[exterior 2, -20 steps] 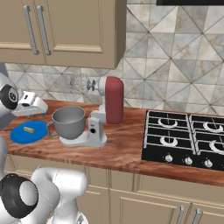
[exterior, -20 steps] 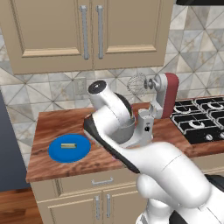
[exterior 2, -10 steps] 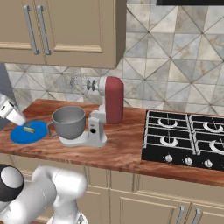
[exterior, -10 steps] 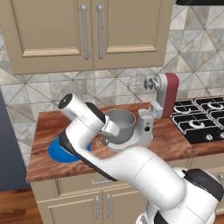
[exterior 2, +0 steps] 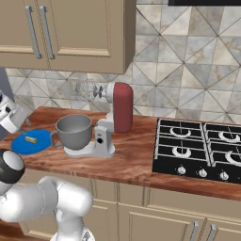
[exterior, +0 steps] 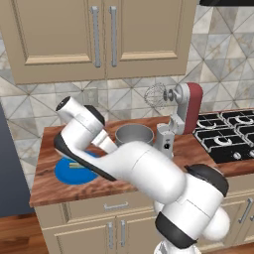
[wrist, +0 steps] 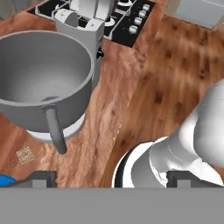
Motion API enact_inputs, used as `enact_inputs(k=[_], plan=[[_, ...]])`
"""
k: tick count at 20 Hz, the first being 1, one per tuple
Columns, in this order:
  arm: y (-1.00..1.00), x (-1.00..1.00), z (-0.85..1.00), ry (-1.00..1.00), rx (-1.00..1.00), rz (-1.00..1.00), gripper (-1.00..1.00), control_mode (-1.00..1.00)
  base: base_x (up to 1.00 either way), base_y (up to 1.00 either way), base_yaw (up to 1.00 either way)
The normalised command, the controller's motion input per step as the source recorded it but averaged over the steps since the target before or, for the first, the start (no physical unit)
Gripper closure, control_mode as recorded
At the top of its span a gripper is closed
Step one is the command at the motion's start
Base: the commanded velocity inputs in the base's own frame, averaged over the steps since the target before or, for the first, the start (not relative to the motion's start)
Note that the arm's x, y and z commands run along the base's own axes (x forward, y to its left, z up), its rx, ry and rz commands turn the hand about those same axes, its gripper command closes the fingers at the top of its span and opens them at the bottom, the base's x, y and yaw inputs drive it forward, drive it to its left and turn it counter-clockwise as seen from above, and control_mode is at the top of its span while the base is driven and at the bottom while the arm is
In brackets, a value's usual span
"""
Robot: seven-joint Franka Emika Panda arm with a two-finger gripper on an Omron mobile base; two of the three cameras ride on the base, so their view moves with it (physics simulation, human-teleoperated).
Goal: Add butter and sugar cubes to the stand mixer bowl and then turn on the stand mixer to begin making frosting.
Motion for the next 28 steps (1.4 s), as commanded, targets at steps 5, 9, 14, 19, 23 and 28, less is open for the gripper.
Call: enact_inputs(k=[5, 9, 14, 19, 23, 28], plan=[[-0.06, 0.0, -0.35, -0.46, 0.04, -0.09, -1.0, -1.0, 0.0, 0.0, 0.0], [-0.13, 0.22, -0.33, -0.35, 0.0, -0.1, -1.0, -1.0, 0.0, 0.0, 0.0], [0.0, 0.4, -0.19, -0.1, 0.0, -0.17, -1.0, -1.0, 0.0, 0.0, 0.0], [0.01, 0.47, -0.18, 0.0, 0.0, -0.22, -1.0, -1.0, 0.0, 0.0, 0.0], [0.12, 0.39, -0.2, 0.0, 0.0, -0.22, -1.0, -1.0, 0.0, 0.0, 0.0], [0.13, 0.27, -0.27, 0.0, 0.0, -0.19, -1.0, -1.0, 0.0, 0.0, 0.0]])
